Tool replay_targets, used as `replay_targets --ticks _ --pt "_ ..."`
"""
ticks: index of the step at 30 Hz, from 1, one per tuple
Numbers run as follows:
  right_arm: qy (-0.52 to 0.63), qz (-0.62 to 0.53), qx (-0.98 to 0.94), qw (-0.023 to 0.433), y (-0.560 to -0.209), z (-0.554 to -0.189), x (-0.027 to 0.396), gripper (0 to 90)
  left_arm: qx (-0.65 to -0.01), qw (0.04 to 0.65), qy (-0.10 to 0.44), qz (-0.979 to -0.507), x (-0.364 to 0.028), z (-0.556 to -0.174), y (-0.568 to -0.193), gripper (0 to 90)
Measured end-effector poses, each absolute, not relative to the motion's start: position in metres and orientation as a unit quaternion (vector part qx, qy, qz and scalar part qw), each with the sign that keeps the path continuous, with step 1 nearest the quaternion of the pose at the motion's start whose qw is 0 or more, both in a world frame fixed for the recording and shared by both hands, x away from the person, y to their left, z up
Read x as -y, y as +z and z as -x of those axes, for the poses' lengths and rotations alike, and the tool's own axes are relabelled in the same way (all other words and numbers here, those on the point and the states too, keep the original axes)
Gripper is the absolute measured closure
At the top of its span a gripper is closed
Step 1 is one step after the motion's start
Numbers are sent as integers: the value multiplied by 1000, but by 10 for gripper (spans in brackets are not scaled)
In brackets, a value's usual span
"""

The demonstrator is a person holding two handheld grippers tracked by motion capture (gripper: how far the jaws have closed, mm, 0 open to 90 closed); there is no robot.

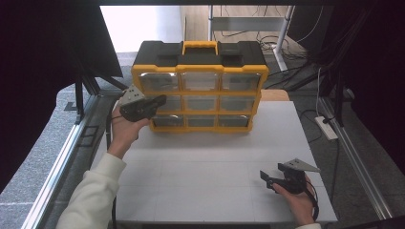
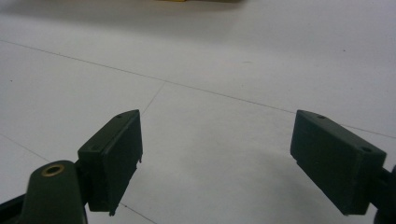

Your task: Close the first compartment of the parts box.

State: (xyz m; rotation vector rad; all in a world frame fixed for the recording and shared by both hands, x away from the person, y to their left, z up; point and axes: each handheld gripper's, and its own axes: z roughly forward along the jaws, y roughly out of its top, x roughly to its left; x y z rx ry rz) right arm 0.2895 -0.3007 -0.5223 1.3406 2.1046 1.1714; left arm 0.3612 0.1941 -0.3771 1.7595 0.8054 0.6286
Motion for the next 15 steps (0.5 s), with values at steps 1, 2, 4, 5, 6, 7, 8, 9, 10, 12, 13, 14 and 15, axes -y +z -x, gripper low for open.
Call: replay_targets --ticks 1,2,4,5,6,7,8,9,10,12,13,14,15 --pt "417 -477 -749 192 -522 -289 301 168 -332 526 262 -737 -194 -357 -378 878" --pt "418 -478 -748 192 -522 -289 301 167 -330 529 261 -738 -195 -353 -379 877" --pt "418 -478 -748 192 -522 -289 301 167 -327 533 256 -737 -197 -345 -381 874" --pt "418 -479 -748 192 -522 -289 301 167 -327 536 253 -736 -198 -342 -383 872" --pt "418 -479 -748 192 -522 -289 301 168 -328 537 251 -736 -199 -339 -385 871" --pt "418 -478 -748 192 -522 -289 301 168 -328 536 251 -736 -200 -336 -387 868" --pt "419 -479 -747 193 -522 -289 301 167 -328 536 250 -737 -201 -333 -389 865" --pt "417 -478 -749 192 -522 -289 301 167 -329 536 250 -737 -202 -331 -390 859" --pt "417 -478 -749 192 -522 -289 301 167 -332 532 251 -737 -203 -328 -392 850" --pt "419 -477 -748 192 -522 -289 301 167 -338 534 244 -735 -203 -322 -395 801" --pt "419 -477 -749 192 -522 -289 301 166 -337 536 236 -737 -203 -319 -397 756" --pt "420 -476 -748 193 -521 -289 301 166 -335 533 231 -742 -202 -316 -400 693" --pt "420 -477 -748 193 -521 -288 301 166 -335 528 234 -745 -201 -313 -403 623"
